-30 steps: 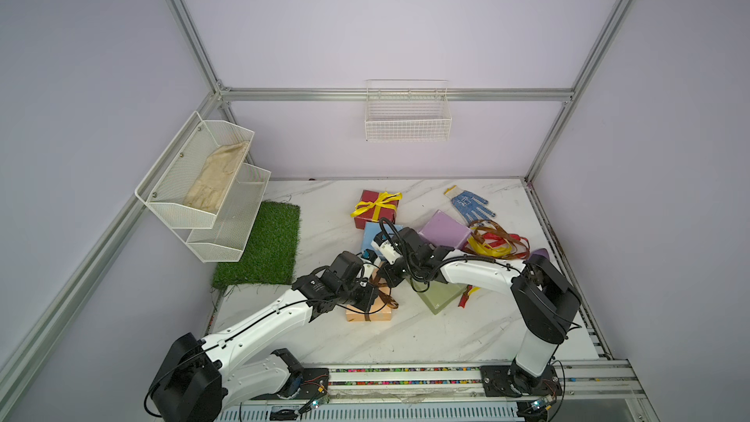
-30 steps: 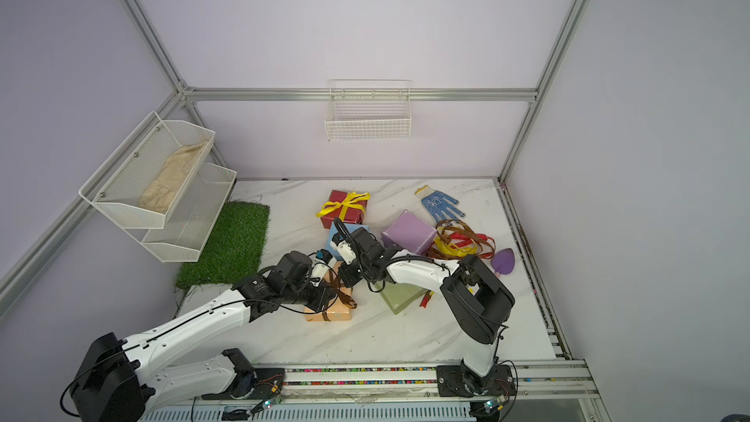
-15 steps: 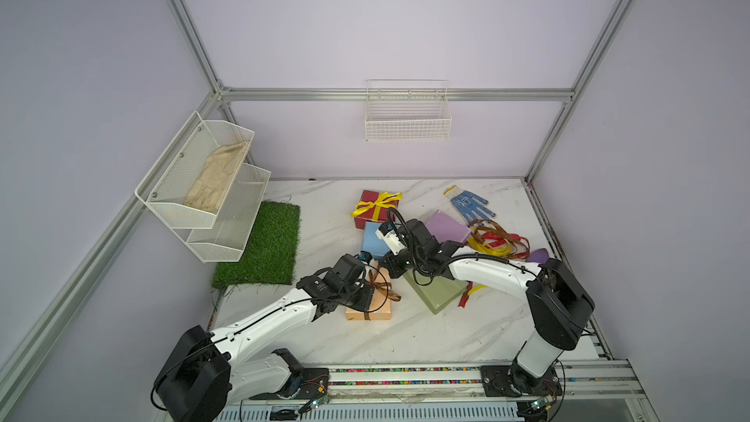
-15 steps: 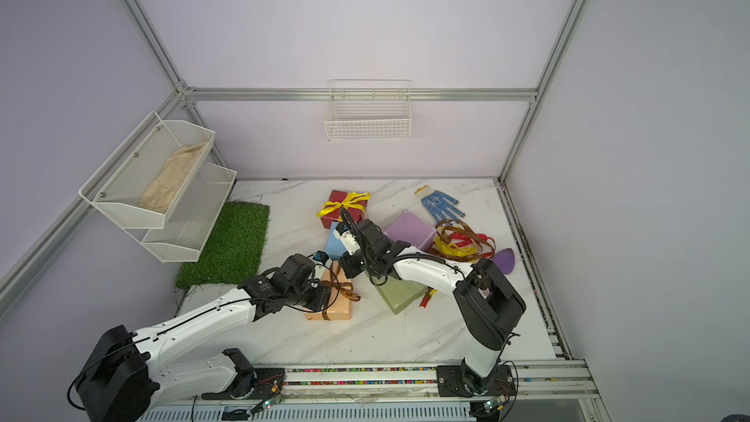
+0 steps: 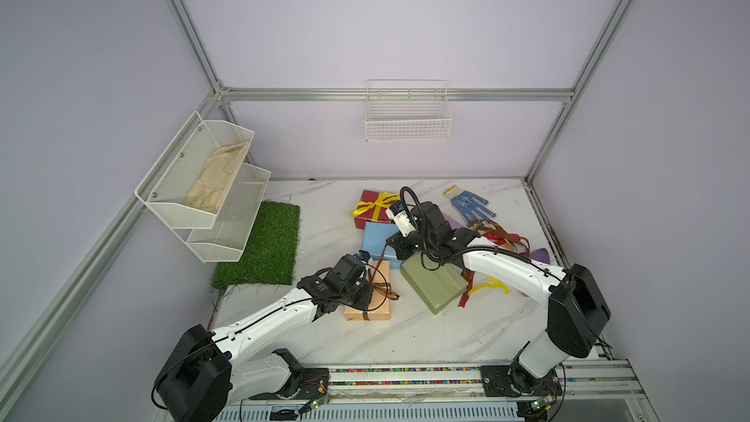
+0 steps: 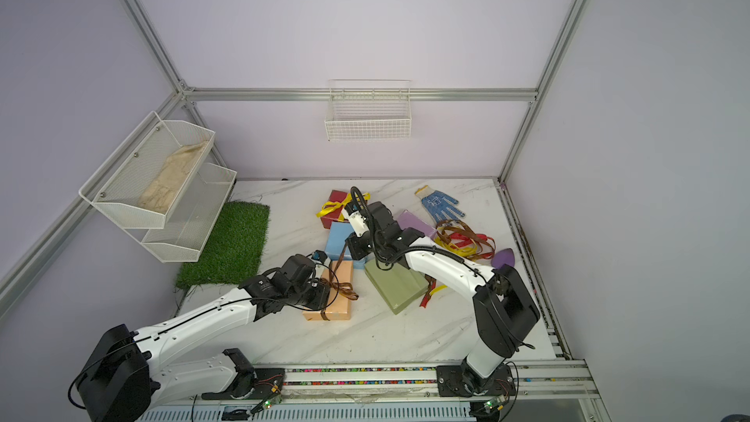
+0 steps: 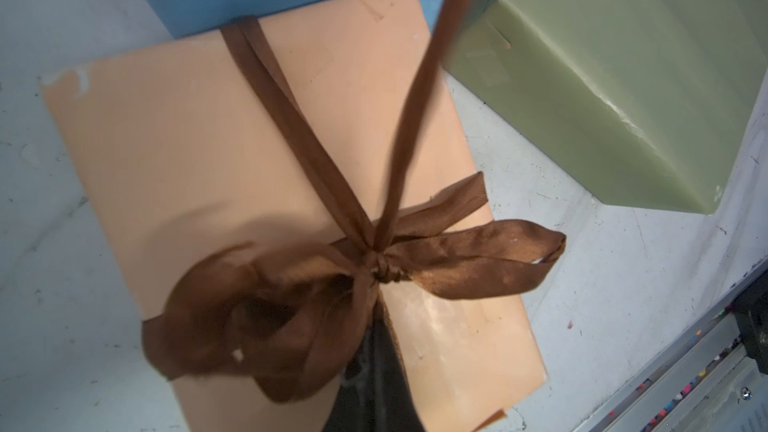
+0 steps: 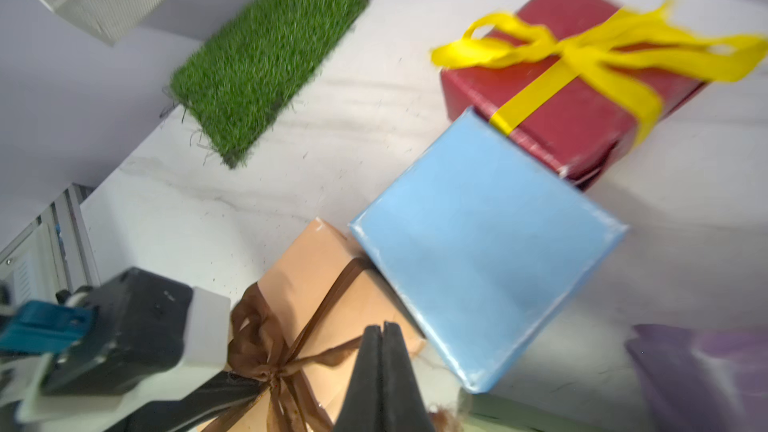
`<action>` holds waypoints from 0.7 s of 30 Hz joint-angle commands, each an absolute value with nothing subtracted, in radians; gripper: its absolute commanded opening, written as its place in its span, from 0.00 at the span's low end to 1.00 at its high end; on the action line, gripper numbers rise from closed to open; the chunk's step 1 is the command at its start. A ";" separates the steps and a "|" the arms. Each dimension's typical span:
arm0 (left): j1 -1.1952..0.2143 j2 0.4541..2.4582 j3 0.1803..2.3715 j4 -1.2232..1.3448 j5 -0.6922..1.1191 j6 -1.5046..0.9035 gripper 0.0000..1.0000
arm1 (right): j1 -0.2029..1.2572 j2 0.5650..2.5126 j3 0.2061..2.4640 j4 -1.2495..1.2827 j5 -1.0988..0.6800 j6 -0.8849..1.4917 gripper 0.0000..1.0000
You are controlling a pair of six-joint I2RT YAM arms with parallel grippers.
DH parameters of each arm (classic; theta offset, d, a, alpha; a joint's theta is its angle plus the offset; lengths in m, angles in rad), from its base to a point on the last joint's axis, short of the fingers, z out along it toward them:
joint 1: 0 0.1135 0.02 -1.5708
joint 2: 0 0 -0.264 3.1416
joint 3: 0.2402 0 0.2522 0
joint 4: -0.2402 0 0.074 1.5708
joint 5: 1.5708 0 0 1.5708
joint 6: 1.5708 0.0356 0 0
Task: Untie the ribbon bows on the gift boxes
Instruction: Untie the ribbon from the gift box.
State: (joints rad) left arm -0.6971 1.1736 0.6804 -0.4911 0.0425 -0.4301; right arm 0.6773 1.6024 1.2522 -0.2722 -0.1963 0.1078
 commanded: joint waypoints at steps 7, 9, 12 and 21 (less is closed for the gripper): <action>-0.700 1.203 0.655 -0.492 -0.003 -0.463 0.00 | 0.582 1.503 1.311 -0.317 -0.082 0.010 0.00; -0.699 1.210 0.654 -0.490 -0.002 -0.466 0.00 | 0.574 1.500 1.314 -0.327 -0.061 -0.001 0.00; -0.700 1.216 0.649 -0.488 -0.003 -0.469 0.00 | 0.557 1.495 1.311 -0.336 -0.042 -0.006 0.00; -0.699 1.225 0.640 -0.485 -0.015 -0.480 0.00 | 0.515 1.462 1.307 -0.355 0.006 -0.031 0.00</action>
State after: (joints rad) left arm -0.6975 1.1984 0.6804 -0.4610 0.0212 -0.4644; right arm 0.5308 1.5074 1.2995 -0.3443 -0.0303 -0.0021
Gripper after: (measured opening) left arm 0.047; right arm 0.041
